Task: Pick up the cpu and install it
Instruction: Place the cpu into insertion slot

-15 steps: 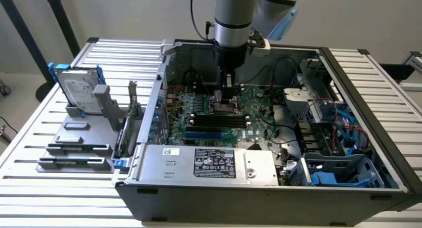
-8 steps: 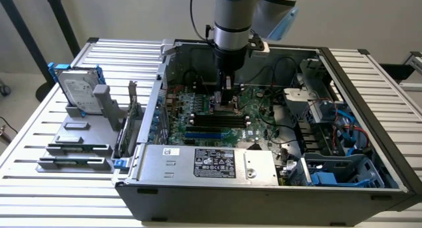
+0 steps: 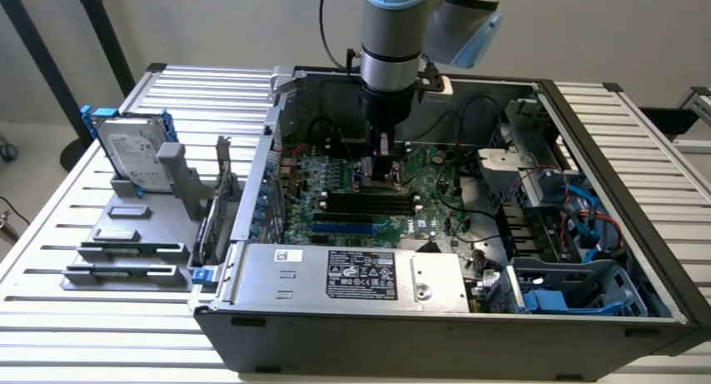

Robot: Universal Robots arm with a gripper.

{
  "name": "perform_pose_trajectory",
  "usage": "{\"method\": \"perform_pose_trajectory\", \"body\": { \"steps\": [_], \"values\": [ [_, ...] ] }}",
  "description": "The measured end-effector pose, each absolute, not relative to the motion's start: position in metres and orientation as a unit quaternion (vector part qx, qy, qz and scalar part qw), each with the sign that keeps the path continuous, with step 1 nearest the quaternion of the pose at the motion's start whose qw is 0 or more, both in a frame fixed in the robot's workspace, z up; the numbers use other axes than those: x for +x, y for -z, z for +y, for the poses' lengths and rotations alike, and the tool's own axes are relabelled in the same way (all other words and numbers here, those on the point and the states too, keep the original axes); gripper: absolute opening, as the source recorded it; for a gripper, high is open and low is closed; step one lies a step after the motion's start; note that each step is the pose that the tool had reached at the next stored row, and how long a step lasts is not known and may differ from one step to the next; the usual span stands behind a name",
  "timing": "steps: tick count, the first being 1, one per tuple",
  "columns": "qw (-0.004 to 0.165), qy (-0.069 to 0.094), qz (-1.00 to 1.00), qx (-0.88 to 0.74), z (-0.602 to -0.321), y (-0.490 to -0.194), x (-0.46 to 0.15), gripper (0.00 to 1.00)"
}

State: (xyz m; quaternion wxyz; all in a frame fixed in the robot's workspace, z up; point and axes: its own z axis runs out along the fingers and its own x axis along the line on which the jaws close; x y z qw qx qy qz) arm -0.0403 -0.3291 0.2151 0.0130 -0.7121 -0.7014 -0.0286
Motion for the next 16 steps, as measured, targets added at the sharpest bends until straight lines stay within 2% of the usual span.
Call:
{"method": "perform_pose_trajectory", "body": {
  "steps": [16],
  "values": [
    [0.015, 0.027, -0.701, -0.713, -0.3281, -0.2079, -0.0389, 0.55]
  ]
}}
